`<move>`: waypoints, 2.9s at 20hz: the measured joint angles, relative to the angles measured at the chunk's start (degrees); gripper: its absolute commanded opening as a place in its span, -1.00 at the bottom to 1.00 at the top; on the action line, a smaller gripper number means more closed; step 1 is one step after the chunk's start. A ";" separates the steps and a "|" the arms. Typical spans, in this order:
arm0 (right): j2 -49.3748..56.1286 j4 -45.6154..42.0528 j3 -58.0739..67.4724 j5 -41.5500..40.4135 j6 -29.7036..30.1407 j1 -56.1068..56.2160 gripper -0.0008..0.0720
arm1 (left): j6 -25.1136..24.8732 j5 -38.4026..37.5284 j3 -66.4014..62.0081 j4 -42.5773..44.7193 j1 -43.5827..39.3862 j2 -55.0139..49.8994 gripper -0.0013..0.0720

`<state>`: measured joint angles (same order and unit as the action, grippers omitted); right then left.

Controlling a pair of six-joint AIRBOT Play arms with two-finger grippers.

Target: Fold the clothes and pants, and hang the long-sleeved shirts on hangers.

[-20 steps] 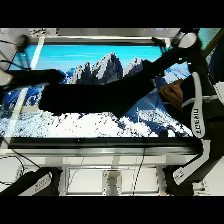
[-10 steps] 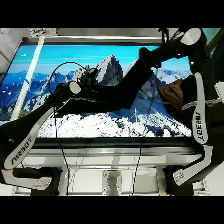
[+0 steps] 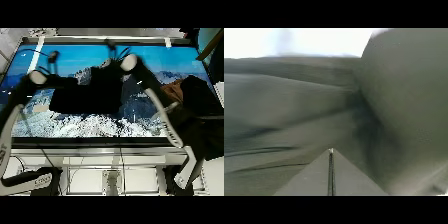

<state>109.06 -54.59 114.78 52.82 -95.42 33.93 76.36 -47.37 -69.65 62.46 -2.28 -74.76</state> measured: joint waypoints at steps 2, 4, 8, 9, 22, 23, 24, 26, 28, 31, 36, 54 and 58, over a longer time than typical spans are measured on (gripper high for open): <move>4.31 -0.09 0.09 -8.07 0.04 5.62 -0.97 | -0.04 -2.19 0.00 1.11 5.31 3.50 -0.92; 7.85 -0.07 0.15 -15.69 0.28 10.32 -0.79 | -0.31 -4.20 0.00 1.84 10.34 6.56 -0.92; 10.88 0.39 1.49 -26.01 0.50 14.75 0.58 | -0.96 -7.50 0.00 2.43 16.48 9.55 -0.92; 10.91 0.42 2.16 -27.32 0.50 14.53 0.58 | -1.25 -7.98 0.00 2.49 17.18 9.88 -0.92; 4.17 -8.11 -2.32 16.13 -0.96 -14.16 0.54 | -1.77 -11.72 0.00 2.56 19.10 10.73 -0.92; 4.55 -7.87 -3.17 16.76 -1.44 -14.75 0.54 | -1.77 -11.78 0.00 2.47 19.10 10.73 -0.92; 5.16 -7.15 -3.82 17.05 -1.84 -15.15 0.54 | -1.77 -11.82 0.00 2.47 19.10 10.73 -0.92; 7.13 -4.15 -4.72 17.40 -2.43 -15.65 0.54 | -1.77 -12.00 0.00 2.45 19.10 10.73 -0.92; 9.84 1.66 -5.16 17.70 -2.69 -15.82 0.58 | -1.79 -12.07 0.00 2.45 19.10 10.73 -0.92; 13.68 10.60 -5.46 17.84 -2.23 -15.65 0.62 | -1.77 -12.09 0.00 2.45 19.10 10.73 -0.92; 16.92 15.91 -5.64 17.86 -1.44 -13.38 0.62 | -1.79 -12.15 0.00 2.45 19.10 10.73 -0.92; 15.63 27.87 2.47 8.09 6.21 -14.64 -0.97 | -1.79 -15.15 0.00 2.45 19.10 11.58 -0.92; 9.42 24.17 3.80 7.69 6.32 -25.03 -0.97 | -1.79 -16.15 0.00 2.43 19.10 13.00 -0.92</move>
<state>118.48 -30.41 118.58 60.51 -89.10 8.91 74.56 -63.53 -69.65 64.88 16.82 -61.76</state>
